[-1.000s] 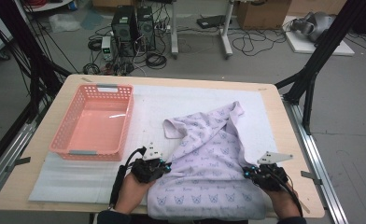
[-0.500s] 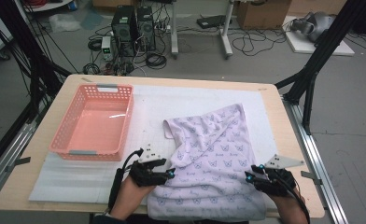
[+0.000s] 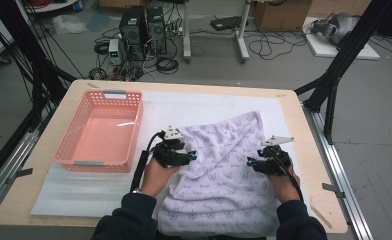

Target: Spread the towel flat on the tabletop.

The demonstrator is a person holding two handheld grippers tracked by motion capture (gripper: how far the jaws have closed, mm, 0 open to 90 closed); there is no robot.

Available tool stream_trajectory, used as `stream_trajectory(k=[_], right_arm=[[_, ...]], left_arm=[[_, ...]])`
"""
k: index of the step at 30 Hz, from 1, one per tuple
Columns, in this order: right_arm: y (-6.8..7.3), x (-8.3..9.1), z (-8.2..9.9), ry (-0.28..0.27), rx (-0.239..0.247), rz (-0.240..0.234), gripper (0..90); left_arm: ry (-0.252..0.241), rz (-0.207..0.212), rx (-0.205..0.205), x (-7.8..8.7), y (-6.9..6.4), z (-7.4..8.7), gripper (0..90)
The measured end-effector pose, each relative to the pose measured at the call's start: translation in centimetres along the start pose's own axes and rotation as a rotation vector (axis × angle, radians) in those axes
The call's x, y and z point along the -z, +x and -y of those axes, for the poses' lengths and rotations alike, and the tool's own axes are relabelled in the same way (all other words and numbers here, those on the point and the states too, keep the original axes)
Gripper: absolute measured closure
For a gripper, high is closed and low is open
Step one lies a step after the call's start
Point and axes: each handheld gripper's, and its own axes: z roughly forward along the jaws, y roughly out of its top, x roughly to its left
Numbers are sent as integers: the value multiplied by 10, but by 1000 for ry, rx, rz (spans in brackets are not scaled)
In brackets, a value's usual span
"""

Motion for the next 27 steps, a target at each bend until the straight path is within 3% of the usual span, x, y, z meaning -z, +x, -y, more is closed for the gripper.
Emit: stream_trajectory(k=[3, 5, 7, 8, 9, 10, 11, 12, 13, 15, 21, 27], right_arm=[[-3, -11, -6, 29, 12, 11, 531], [-5, -17, -7, 51, 20, 15, 617], [-7, -19, -7, 54, -5, -21, 735], [-7, -19, -7, 53, 4, -32, 827], [-6, -18, -7, 59, 12, -40, 864], [-4, -17, -6, 64, 21, -34, 870], [-4, -16, -6, 65, 28, -39, 874], [-4, -15, -6, 72, 20, -52, 878], [-5, -14, -5, 69, 20, -61, 878], [-5, -10, -2, 57, 14, -75, 878], [4, 14, 12, 11, 43, -124, 877], [15, 43, 31, -32, 67, -140, 876]], left_arm=[[9, -4, 25, -13, 1, -1, 438], [35, 0, 24, -21, 0, 1, 444], [69, 4, 13, -28, -3, 4, 450], [69, -5, -5, -30, -6, 5, 451], [74, -21, -40, -31, -10, 6, 465], [75, -51, -84, -31, -13, 6, 504], [73, -41, -94, -30, -13, 6, 578], [83, 7, -87, -28, -11, 5, 779], [89, 0, -86, -27, -12, 6, 842], [96, 9, -94, -22, -13, 6, 848], [45, 63, -83, 4, -18, 15, 848], [20, 111, -66, 27, -21, 28, 845]])
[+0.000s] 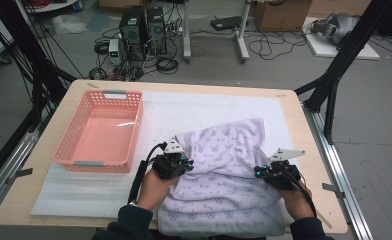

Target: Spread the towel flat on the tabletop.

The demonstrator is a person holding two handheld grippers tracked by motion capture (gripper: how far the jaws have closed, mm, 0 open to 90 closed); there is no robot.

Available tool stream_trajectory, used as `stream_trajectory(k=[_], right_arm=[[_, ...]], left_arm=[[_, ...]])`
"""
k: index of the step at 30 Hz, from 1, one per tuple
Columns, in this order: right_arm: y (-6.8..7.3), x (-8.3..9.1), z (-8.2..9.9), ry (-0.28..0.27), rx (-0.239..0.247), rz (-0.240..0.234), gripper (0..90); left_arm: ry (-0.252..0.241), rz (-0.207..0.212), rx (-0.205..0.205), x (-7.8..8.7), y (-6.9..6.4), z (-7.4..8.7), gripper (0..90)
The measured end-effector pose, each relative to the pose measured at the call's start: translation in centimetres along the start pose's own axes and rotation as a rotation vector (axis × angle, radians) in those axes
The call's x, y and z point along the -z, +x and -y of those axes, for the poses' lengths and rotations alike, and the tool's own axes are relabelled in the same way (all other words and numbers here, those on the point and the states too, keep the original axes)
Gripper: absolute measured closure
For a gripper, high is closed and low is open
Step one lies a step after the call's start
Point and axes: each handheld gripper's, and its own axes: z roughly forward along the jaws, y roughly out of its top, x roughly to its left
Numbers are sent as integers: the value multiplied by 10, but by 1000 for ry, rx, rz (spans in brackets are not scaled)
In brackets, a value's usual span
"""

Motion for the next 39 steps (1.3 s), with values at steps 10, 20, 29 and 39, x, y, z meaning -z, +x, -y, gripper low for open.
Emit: stream_trajectory(k=[10, 20, 29, 39], right_arm=[[23, 26, 24, 6, 8, -33, 875], [16, 26, -1, -93, -35, 66, 530], [-17, -36, -40, 10, -77, 155, 495], [-26, -64, -42, 113, -85, 100, 847]], left_arm=[[9, 53, -29, 17, -21, 21, 843], [-52, -61, 18, 13, -4, 7, 449], [2, -158, 49, -21, 20, -18, 424], [62, -108, 22, -41, 21, -16, 770]])
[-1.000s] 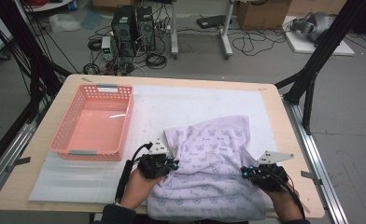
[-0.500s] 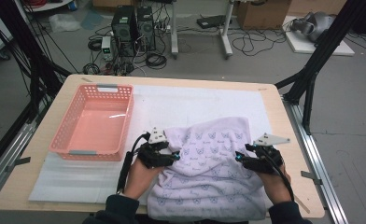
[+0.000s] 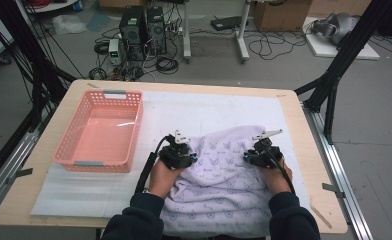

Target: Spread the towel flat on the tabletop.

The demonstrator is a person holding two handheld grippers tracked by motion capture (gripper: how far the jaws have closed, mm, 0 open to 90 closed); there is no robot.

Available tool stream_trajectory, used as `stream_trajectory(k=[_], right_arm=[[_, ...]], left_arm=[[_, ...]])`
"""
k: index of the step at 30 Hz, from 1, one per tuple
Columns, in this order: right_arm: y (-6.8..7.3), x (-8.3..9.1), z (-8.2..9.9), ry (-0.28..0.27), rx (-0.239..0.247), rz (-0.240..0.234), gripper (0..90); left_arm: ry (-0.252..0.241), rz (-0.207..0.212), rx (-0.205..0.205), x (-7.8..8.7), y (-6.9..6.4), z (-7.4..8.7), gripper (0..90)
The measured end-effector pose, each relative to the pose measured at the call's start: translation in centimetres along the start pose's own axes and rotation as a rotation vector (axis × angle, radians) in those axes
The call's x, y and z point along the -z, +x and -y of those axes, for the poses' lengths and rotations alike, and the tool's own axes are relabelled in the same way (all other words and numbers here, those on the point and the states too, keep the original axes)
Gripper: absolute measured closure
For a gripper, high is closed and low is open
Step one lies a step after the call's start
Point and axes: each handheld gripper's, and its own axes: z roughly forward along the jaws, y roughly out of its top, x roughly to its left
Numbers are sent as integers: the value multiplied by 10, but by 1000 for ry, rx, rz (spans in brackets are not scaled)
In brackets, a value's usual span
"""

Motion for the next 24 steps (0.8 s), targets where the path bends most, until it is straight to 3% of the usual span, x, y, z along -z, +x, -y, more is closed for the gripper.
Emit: stream_trajectory(k=[3, 13, 15, 21, 24], right_arm=[[3, 4, 2, 7, 23, -2, 866], [12, 42, 31, -91, 49, -65, 866], [16, 49, 37, -90, 66, -78, 865], [30, 66, 53, -76, 95, -112, 865], [34, 70, 60, -36, 93, -119, 865]], left_arm=[[15, 6, -18, 6, -1, 1, 829], [-41, 86, -8, 39, -12, 21, 827], [-48, 111, 7, 44, -15, 27, 826], [-31, 142, -21, 55, -28, 40, 826], [-8, 162, -30, 58, -32, 46, 821]])
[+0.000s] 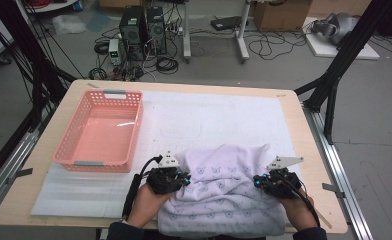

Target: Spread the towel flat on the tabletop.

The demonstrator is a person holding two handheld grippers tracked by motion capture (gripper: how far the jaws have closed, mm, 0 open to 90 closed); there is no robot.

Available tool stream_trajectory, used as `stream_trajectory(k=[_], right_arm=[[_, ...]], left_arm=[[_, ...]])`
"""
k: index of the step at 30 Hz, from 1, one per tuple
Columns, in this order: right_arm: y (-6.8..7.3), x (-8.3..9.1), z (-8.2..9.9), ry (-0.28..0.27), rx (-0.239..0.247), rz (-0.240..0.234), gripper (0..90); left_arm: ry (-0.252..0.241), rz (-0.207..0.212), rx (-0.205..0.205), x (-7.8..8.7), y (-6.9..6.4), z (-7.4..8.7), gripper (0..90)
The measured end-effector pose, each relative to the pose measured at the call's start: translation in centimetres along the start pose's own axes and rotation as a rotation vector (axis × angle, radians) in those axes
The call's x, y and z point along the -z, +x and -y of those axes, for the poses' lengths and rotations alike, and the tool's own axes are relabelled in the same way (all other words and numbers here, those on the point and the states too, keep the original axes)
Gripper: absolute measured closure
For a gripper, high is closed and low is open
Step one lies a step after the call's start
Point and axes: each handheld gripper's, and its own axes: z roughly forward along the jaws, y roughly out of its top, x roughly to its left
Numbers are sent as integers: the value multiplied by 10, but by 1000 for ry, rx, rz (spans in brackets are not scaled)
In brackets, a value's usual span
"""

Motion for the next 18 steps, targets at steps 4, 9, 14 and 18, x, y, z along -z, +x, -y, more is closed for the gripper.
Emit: stream_trajectory(k=[4, 9, 14, 18], right_arm=[[2, 3, -2, 14, -16, -4, 789], [-7, 5, -20, -71, -35, 65, 621], [-24, -5, -34, -116, -57, 121, 584], [-34, -15, -39, -123, -85, 136, 584]], left_arm=[[-30, -3, 33, 4, 2, -2, 717], [-87, -60, 71, 9, 16, -20, 521], [-140, -119, 91, 8, 33, -43, 496], [-144, -170, 121, -3, 50, -57, 517]])
